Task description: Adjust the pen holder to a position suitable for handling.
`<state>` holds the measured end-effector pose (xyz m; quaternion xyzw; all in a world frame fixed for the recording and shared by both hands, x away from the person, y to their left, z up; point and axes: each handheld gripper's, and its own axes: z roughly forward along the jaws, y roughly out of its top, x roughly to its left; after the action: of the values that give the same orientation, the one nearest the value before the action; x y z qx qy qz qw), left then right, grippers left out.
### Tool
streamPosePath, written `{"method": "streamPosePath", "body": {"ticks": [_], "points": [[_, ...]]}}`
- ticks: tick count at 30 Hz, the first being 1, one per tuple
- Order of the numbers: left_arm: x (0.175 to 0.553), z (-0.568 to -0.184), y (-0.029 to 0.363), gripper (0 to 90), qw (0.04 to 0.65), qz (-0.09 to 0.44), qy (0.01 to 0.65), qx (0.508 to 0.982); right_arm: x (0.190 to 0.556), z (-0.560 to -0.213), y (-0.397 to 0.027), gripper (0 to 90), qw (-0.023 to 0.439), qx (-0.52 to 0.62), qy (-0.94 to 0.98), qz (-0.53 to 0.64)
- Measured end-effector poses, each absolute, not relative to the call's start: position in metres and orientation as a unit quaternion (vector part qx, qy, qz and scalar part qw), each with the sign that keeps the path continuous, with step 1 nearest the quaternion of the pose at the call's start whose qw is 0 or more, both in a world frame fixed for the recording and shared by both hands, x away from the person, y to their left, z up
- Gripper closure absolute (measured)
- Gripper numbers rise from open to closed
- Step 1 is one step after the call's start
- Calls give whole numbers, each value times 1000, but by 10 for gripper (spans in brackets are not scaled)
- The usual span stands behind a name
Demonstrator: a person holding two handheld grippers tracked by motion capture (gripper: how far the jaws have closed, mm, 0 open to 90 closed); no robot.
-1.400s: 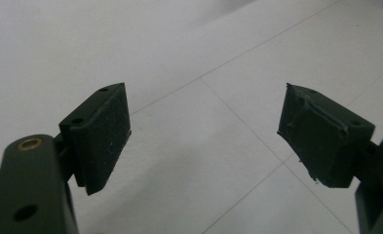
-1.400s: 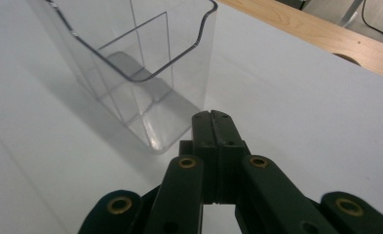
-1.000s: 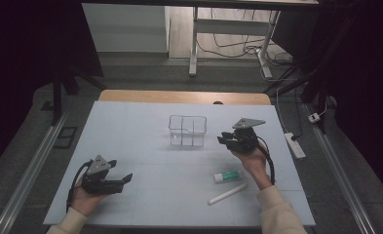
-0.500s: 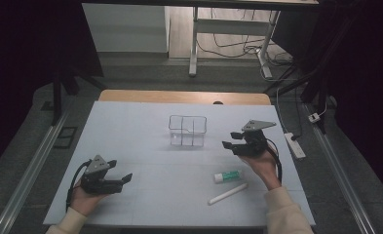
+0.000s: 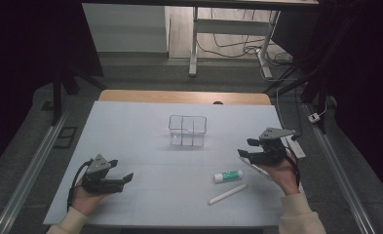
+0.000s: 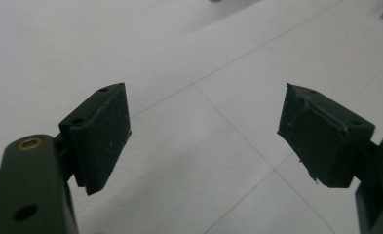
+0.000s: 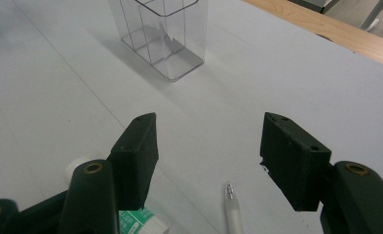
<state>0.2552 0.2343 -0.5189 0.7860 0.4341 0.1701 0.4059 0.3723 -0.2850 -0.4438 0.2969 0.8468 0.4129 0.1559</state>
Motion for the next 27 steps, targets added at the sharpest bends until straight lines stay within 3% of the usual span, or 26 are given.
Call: {"method": "streamPosePath", "body": {"ticks": [21, 27], "points": [[257, -518, 231, 185, 404, 168, 434, 788, 372, -441, -295, 338, 161, 281, 882, 341], [257, -519, 232, 185, 403, 169, 435, 787, 375, -446, -300, 331, 138, 299, 886, 327]]}}
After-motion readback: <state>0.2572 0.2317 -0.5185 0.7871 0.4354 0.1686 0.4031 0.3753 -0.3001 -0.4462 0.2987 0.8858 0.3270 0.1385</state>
